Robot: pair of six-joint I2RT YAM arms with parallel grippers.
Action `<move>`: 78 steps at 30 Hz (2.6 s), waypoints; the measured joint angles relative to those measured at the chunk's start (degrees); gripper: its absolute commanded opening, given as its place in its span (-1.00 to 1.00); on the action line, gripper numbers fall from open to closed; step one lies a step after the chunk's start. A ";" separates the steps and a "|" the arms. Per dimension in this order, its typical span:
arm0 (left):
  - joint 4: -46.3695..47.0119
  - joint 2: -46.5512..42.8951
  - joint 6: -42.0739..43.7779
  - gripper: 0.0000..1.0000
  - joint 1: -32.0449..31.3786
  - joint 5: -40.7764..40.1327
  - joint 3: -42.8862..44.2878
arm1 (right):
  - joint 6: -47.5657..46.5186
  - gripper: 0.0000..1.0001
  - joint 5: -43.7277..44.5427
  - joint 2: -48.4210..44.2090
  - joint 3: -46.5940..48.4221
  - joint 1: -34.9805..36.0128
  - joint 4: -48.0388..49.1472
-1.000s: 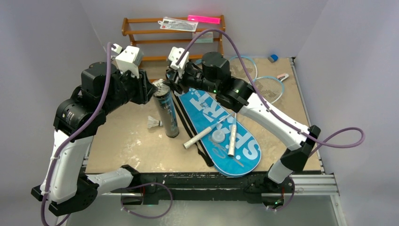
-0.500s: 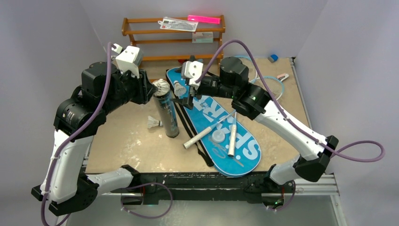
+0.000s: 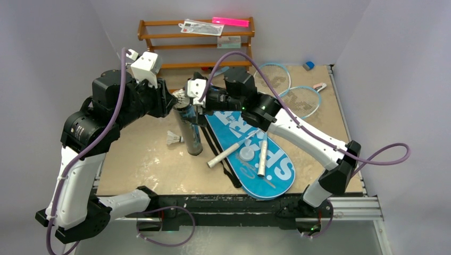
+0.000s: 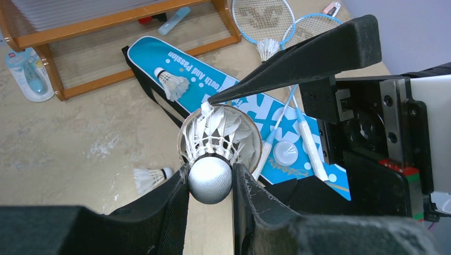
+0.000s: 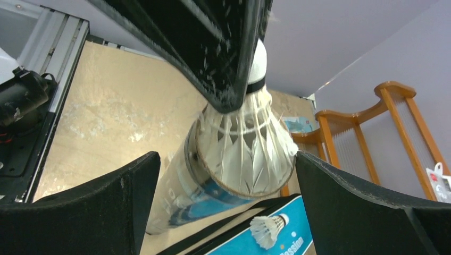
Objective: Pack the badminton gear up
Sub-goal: Place the shuttlecock at the shuttle tube.
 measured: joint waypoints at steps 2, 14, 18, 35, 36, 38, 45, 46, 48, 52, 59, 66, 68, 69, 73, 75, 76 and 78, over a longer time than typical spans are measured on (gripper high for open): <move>0.00 0.00 -0.02 -1.00 0.00 0.00 0.00 | -0.57 0.98 0.59 0.70 1.03 0.55 0.13; 0.00 -0.02 0.00 -1.00 0.00 0.02 0.00 | -2.75 0.49 1.03 1.81 3.26 1.77 0.76; 0.00 -0.02 -0.02 -1.00 0.00 0.15 0.00 | -2.84 0.46 1.03 1.81 3.26 1.88 0.72; -0.31 -0.44 -0.04 -1.00 0.00 1.07 0.02 | -2.91 0.32 1.03 1.81 3.32 1.92 -0.11; -0.33 -0.44 -0.04 -1.00 0.00 1.09 0.02 | -2.91 0.40 1.03 1.81 3.37 1.95 -0.13; -0.35 -0.44 -0.04 -1.00 0.00 1.05 0.02 | -2.91 0.43 1.07 1.81 3.37 1.92 -0.13; -0.33 0.72 -0.02 -1.00 0.00 0.28 0.35 | -2.84 0.53 1.25 1.81 3.37 1.92 -0.13; -0.31 1.11 -0.02 -1.00 0.00 0.00 0.61 | -2.75 0.57 1.29 1.79 3.37 1.92 -0.13; -0.24 1.70 -0.02 -1.00 0.00 -0.52 1.01 | -2.71 0.61 1.51 1.75 3.37 1.92 -0.13; -0.87 2.84 0.00 -1.00 0.00 -1.25 2.23 | -2.67 0.65 2.14 1.20 2.75 1.92 0.07; -3.50 4.63 -0.02 -1.00 0.00 -1.77 3.19 | -2.54 0.60 2.80 -1.36 1.09 1.92 0.39; -4.15 3.34 -0.02 -1.00 0.00 -1.64 2.78 | -2.19 0.59 3.04 -1.46 1.09 1.92 0.28; -4.35 3.23 0.00 -1.00 0.00 -1.66 2.78 | -1.90 0.60 3.06 -1.53 0.79 1.92 0.63; -4.35 3.34 0.00 -1.00 0.00 -1.66 2.78 | -1.73 0.61 3.06 -1.64 0.37 1.92 0.76; -4.22 4.68 0.02 -1.00 0.00 -1.73 2.82 | -0.68 0.84 3.65 -1.81 -0.76 1.92 0.74; -3.54 5.46 0.04 -1.00 0.00 -1.75 2.89 | 0.17 0.97 3.98 -1.81 -1.18 1.92 0.81; -3.32 5.79 0.04 -1.00 0.00 -1.77 2.93 | 0.74 0.98 4.24 -1.92 -1.66 1.92 1.11; -2.97 6.19 0.07 -1.00 0.00 -1.73 3.04 | 2.23 0.98 5.66 -2.45 -3.17 1.92 2.80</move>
